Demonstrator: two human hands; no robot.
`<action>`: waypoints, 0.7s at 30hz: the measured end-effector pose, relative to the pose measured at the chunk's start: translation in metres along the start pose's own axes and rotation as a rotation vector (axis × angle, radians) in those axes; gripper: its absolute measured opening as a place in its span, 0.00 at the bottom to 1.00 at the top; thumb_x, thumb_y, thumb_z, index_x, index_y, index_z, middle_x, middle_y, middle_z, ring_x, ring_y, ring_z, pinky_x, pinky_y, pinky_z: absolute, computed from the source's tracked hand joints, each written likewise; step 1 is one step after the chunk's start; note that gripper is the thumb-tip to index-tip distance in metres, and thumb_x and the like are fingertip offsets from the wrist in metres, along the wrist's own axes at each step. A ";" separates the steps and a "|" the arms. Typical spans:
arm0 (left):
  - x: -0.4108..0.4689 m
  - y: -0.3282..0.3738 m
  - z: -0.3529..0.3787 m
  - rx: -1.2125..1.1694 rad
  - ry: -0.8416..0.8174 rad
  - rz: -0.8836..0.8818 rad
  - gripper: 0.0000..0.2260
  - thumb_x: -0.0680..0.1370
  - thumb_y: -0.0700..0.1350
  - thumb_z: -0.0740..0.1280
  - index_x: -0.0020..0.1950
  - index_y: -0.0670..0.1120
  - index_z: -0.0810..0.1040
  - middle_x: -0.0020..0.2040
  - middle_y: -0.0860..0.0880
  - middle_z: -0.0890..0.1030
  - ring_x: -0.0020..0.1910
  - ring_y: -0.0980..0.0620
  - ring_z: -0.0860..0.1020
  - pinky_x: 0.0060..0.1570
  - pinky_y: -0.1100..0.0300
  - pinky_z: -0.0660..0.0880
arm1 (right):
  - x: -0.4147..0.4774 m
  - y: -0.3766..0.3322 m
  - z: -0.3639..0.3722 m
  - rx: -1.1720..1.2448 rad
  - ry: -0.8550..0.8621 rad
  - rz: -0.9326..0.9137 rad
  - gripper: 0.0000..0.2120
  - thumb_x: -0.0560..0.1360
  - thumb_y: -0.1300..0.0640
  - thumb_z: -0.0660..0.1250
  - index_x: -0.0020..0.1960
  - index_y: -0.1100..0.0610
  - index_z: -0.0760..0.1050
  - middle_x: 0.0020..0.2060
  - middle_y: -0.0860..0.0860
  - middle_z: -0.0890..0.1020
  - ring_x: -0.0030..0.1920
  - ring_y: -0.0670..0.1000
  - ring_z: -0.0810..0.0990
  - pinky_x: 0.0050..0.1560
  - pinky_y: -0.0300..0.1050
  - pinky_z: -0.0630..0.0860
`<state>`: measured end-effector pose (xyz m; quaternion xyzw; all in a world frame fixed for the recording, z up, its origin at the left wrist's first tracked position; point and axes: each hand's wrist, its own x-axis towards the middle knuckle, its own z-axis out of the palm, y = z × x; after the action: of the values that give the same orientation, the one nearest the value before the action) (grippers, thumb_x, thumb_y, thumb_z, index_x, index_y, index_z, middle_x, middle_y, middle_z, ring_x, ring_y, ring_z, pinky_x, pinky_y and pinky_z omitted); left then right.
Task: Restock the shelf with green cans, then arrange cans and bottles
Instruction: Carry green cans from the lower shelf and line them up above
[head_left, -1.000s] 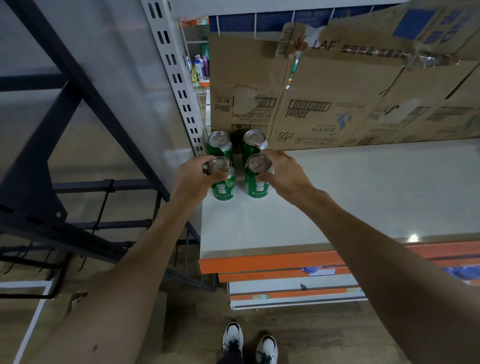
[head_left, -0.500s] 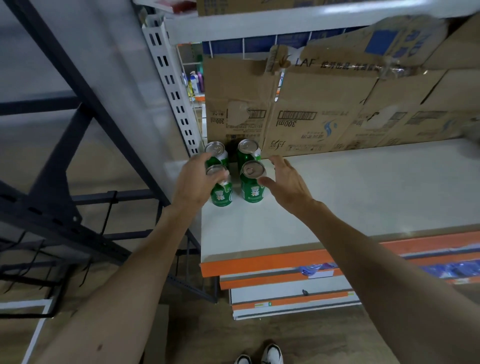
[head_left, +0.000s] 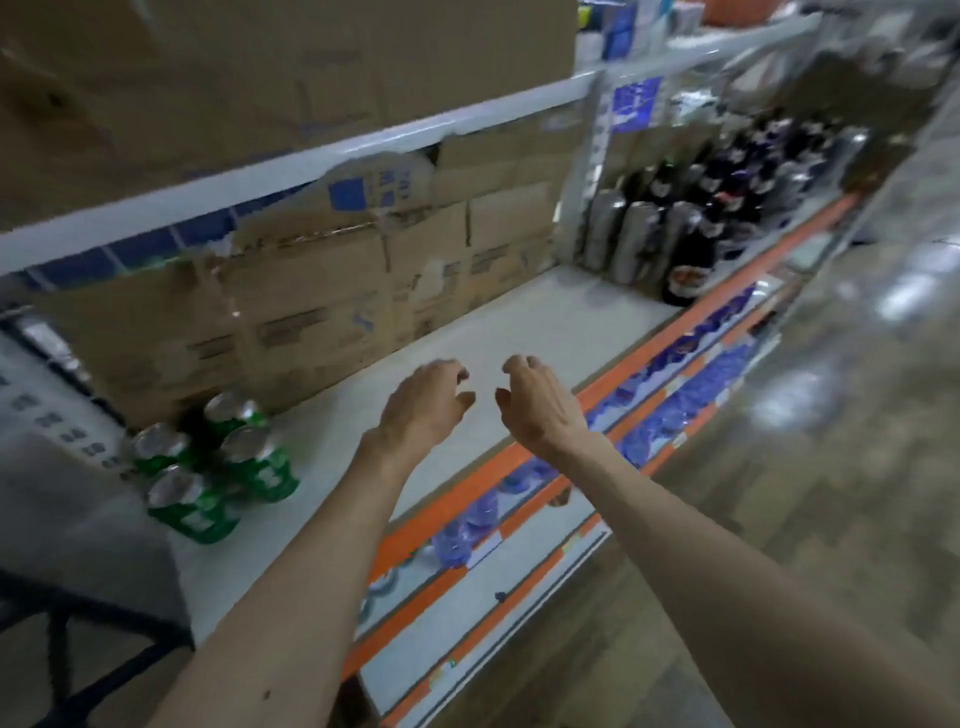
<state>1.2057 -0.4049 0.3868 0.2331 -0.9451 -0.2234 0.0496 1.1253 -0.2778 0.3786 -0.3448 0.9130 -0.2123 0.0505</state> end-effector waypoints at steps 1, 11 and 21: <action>0.012 0.034 0.011 0.016 -0.061 0.064 0.16 0.79 0.48 0.67 0.66 0.46 0.77 0.63 0.47 0.80 0.62 0.45 0.77 0.60 0.52 0.74 | -0.005 0.033 -0.019 -0.010 0.021 0.097 0.15 0.80 0.57 0.60 0.64 0.61 0.69 0.62 0.60 0.74 0.62 0.62 0.73 0.57 0.53 0.71; 0.083 0.399 0.166 0.068 -0.304 0.585 0.16 0.78 0.48 0.67 0.64 0.43 0.77 0.61 0.42 0.80 0.61 0.42 0.77 0.60 0.49 0.73 | -0.105 0.372 -0.213 -0.001 0.310 0.679 0.10 0.77 0.59 0.58 0.51 0.61 0.76 0.53 0.63 0.81 0.55 0.63 0.80 0.47 0.50 0.74; 0.132 0.577 0.283 0.072 -0.407 0.704 0.23 0.81 0.48 0.64 0.74 0.42 0.66 0.71 0.42 0.71 0.70 0.44 0.69 0.68 0.52 0.65 | -0.121 0.558 -0.270 0.007 0.307 0.784 0.14 0.80 0.51 0.57 0.58 0.60 0.74 0.56 0.59 0.79 0.56 0.62 0.77 0.50 0.51 0.72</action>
<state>0.7906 0.1038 0.3894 -0.1519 -0.9649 -0.2013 -0.0732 0.8129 0.2709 0.3805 0.0644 0.9713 -0.2290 -0.0080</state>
